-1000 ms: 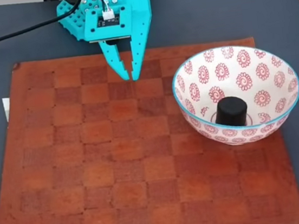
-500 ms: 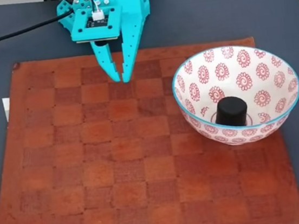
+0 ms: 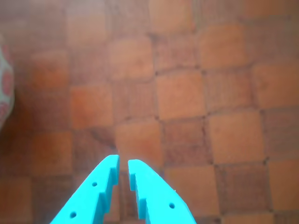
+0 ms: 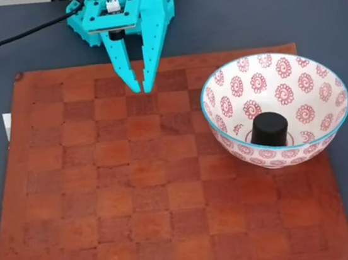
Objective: Grasp a black cylinder and put it in a bowl.
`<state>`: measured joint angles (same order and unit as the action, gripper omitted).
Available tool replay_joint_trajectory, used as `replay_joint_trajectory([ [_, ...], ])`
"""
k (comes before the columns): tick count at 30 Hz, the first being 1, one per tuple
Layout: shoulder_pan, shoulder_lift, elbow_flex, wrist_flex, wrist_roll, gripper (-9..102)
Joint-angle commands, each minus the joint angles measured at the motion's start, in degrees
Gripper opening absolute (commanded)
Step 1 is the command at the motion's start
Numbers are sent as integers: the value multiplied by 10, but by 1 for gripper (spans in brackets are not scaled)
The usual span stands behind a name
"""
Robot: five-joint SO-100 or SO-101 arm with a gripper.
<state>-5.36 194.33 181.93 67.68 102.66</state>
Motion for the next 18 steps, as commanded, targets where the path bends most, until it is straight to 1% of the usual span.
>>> replay_joint_trajectory([
  [1, -3, 30, -1, 9, -4, 0],
  [5, -3, 27, 6, 12, -5, 0],
  [18, 0, 27, 7, 17, -77, 0],
])
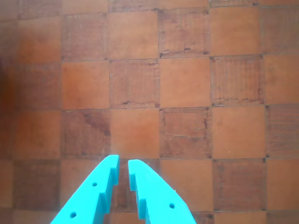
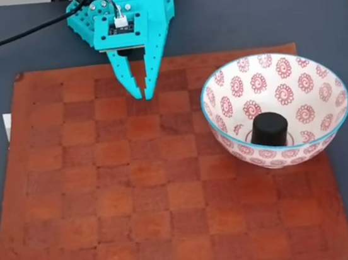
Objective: Grasp a black cylinder and put it in a bowl.
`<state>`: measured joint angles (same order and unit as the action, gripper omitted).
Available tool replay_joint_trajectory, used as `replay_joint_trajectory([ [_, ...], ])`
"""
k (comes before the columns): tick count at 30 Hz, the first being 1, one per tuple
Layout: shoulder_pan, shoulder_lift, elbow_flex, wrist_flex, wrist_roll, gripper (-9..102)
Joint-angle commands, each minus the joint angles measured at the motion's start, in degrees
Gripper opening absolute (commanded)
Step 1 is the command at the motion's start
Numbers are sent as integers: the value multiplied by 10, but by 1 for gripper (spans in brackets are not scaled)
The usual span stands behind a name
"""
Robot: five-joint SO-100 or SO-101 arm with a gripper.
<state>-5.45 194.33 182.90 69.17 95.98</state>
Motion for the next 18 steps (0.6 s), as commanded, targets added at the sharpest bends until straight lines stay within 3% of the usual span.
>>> replay_joint_trajectory([
  [1, 2, 27, -3, 3, -20, 0],
  [18, 2, 27, -3, 4, -40, 0],
])
